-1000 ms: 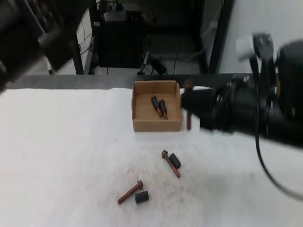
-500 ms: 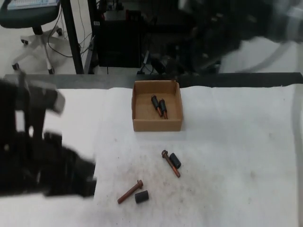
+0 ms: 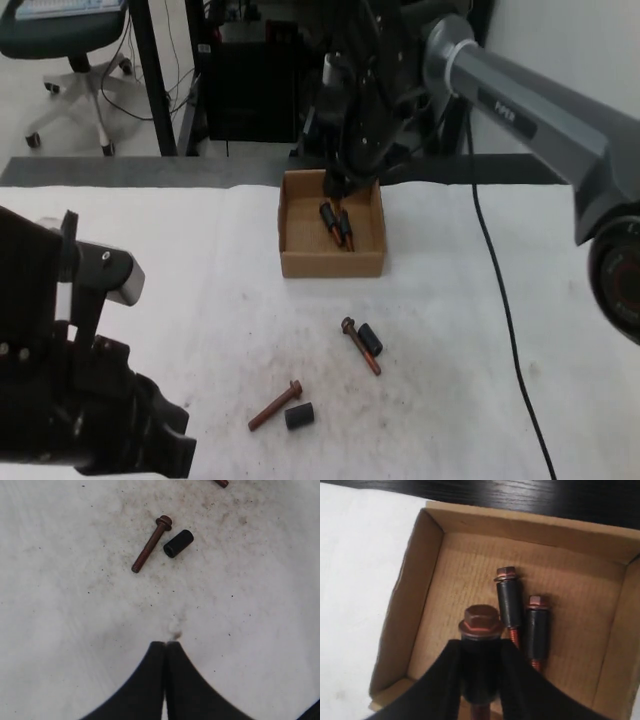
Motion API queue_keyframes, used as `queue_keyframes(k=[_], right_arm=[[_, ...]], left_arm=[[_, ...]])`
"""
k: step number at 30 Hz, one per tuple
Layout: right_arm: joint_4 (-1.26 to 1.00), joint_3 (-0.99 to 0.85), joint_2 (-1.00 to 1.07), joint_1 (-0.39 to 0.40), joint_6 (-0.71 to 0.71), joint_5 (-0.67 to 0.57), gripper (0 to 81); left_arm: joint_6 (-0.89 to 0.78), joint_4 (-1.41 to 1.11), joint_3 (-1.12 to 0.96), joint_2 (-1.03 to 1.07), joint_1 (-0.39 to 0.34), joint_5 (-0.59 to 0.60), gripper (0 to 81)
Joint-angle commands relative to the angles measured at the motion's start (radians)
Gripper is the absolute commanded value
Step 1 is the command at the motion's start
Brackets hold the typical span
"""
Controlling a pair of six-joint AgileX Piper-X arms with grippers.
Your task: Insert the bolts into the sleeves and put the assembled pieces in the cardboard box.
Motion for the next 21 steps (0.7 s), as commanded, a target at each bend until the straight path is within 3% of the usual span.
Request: queue_keyframes(k=[1,5,10,12,14,17,21], right_arm=[[0.002,-0.038,0.011,-0.014,0.001,0.003,0.8],[0.003,-0.034,0.013,-0.017,-0.004,-0.1,4.1],[-0.036,-0.035,0.013,-0.017,-0.007,-0.117,35.3],[-0.044,-0.035,0.013,-0.02,-0.007,-0.116,40.4],[-0.046,-0.035,0.013,-0.022,-0.007,-0.116,37.9],[-0.04,-0.037,0.01,-0.026,-0.007,-0.116,27.9],[0.023,-0.037,-0.024,-0.034,-0.01,-0.116,1.1]], left_arm=[[0.002,-0.001,-0.001,-0.001,0.002,-0.009,0.3],[0.002,-0.005,-0.001,-0.001,0.002,-0.009,0.3],[0.002,-0.021,-0.001,-0.001,0.002,-0.009,0.3],[0.002,-0.021,-0.001,-0.001,0.002,-0.009,0.3],[0.002,-0.021,-0.001,-0.001,0.002,-0.009,0.3],[0.002,-0.021,-0.001,-0.001,0.002,-0.009,0.3],[0.002,-0.02,-0.001,-0.001,0.002,0.011,0.3]])
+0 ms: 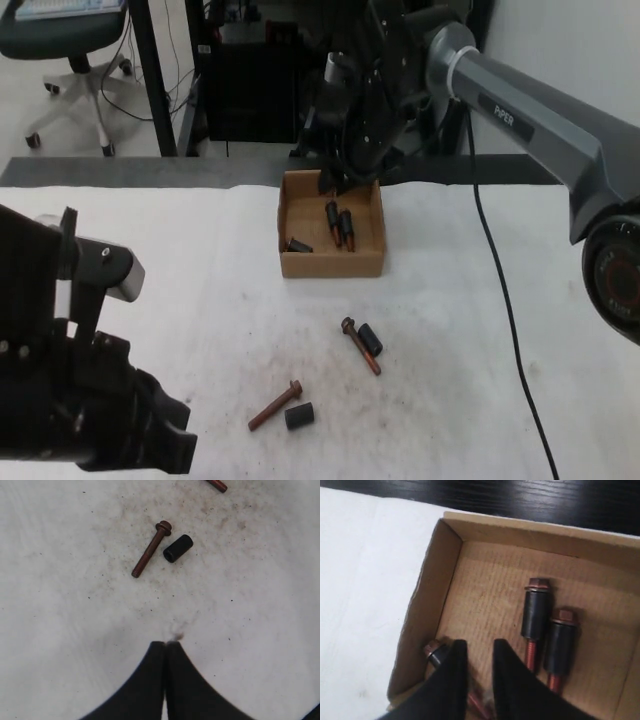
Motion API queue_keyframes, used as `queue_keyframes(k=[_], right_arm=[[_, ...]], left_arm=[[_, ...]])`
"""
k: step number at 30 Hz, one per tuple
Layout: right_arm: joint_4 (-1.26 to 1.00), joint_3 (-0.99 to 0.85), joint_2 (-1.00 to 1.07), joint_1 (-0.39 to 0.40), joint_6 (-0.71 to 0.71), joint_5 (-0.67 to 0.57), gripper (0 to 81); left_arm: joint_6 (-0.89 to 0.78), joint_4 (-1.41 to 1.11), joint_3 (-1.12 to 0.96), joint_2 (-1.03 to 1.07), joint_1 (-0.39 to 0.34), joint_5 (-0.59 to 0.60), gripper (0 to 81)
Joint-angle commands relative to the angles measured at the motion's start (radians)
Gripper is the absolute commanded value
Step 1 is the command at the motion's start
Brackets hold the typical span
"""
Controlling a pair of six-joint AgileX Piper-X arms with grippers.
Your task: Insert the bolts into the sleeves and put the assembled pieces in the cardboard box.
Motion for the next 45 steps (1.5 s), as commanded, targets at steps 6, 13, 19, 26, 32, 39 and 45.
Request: queue_keyframes(k=[6,13,19,26,32,39,45], right_arm=[[0.239,-0.012,-0.147,-0.028,-0.146,-0.011,0.8],[0.36,-0.01,-0.312,-0.028,-0.27,-0.012,0.8],[0.438,0.014,-0.504,-0.028,-0.292,-0.012,0.8],[0.367,0.365,-0.834,-0.028,-0.324,-0.01,0.8],[0.076,0.913,-1.197,-0.028,-0.195,-0.01,0.8],[-0.094,1.42,-1.528,-0.028,-0.063,-0.018,0.8],[-0.076,1.618,-1.68,-0.028,-0.015,-0.082,0.8]], left_arm=[[0.056,-0.1,-0.001,-0.001,0.002,0.141,0.3],[0.135,-0.221,-0.001,-0.001,0.002,0.129,0.3],[0.204,-0.22,-0.004,0.031,-0.009,0.129,0.3],[0.236,-0.22,-0.021,0.14,-0.083,0.076,0.3],[0.29,-0.229,-0.069,0.249,-0.142,-0.038,0.3],[0.367,-0.266,-0.122,0.377,-0.149,-0.038,0.2],[0.39,-0.192,-0.239,0.533,-0.149,0.035,9.3]])
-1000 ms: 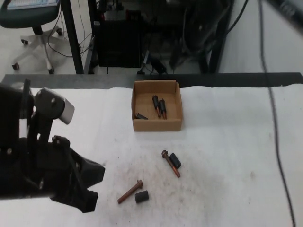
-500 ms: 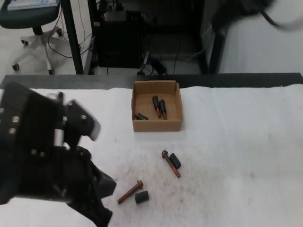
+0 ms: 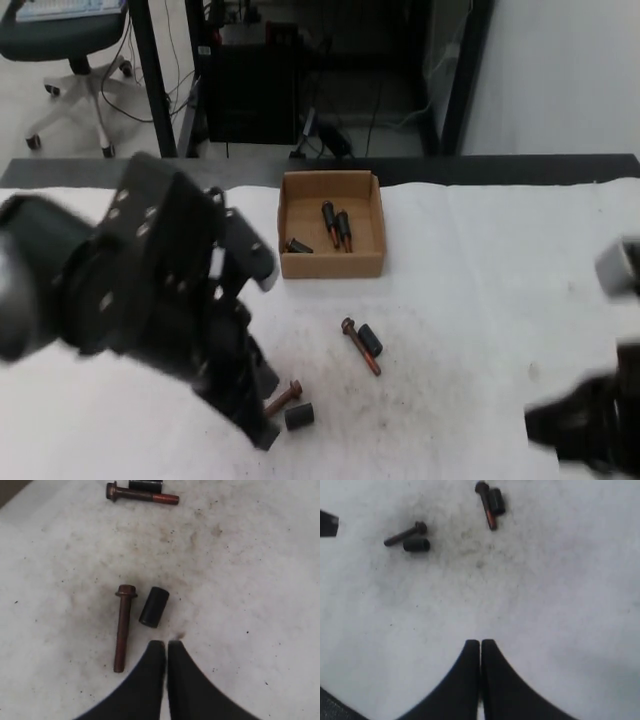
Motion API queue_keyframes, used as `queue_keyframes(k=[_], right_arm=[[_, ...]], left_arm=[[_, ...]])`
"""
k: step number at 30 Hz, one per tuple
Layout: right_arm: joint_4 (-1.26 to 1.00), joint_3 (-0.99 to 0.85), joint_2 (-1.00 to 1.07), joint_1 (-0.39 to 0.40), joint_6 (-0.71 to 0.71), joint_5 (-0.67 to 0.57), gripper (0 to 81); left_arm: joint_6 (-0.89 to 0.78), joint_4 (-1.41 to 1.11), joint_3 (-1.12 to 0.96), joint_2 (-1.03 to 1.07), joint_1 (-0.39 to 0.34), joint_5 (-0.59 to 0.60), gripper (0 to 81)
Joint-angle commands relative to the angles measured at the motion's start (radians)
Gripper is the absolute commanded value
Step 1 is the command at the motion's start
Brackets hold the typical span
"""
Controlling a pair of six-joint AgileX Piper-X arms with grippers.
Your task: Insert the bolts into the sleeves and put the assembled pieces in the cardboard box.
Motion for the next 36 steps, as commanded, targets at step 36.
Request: queue_keyframes(k=[36], right_arm=[[-0.014,0.064,-0.125,-0.004,0.095,-0.165,0.8]], left_arm=[[0.09,0.284,-0.402,0.457,-0.003,-0.114,26.7]])
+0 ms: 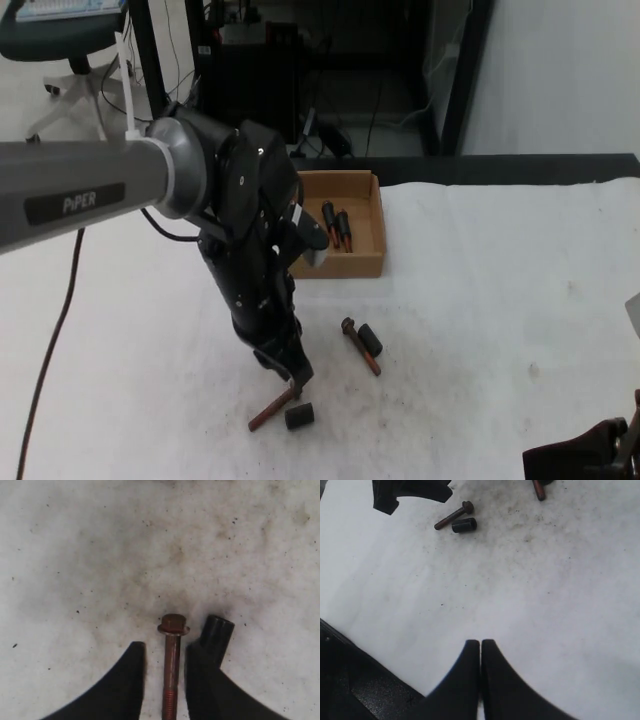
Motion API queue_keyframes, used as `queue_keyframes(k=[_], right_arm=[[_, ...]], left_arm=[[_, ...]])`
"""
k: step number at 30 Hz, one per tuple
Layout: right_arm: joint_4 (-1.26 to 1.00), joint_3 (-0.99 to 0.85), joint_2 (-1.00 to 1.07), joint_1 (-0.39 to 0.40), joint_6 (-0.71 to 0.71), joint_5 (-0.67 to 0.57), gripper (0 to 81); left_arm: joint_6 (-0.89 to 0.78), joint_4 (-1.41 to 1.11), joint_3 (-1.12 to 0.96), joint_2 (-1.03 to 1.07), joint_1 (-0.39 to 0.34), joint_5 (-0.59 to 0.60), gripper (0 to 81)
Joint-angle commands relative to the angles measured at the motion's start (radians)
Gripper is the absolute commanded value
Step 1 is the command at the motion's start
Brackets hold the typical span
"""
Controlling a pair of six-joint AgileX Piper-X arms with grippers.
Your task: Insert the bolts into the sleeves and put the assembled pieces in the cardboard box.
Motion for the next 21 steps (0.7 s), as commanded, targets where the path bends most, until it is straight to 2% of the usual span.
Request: queue_keyframes(k=[1,21], right_arm=[[-0.008,-0.004,-0.005,-0.004,0.007,-0.012,0.8],[-0.008,-0.004,-0.005,-0.004,0.007,-0.012,0.8]], left_arm=[[0.002,0.014,0.005,0.034,-0.003,-0.008,26.7],[0.002,-0.003,0.013,0.079,-0.003,-0.005,26.7]])
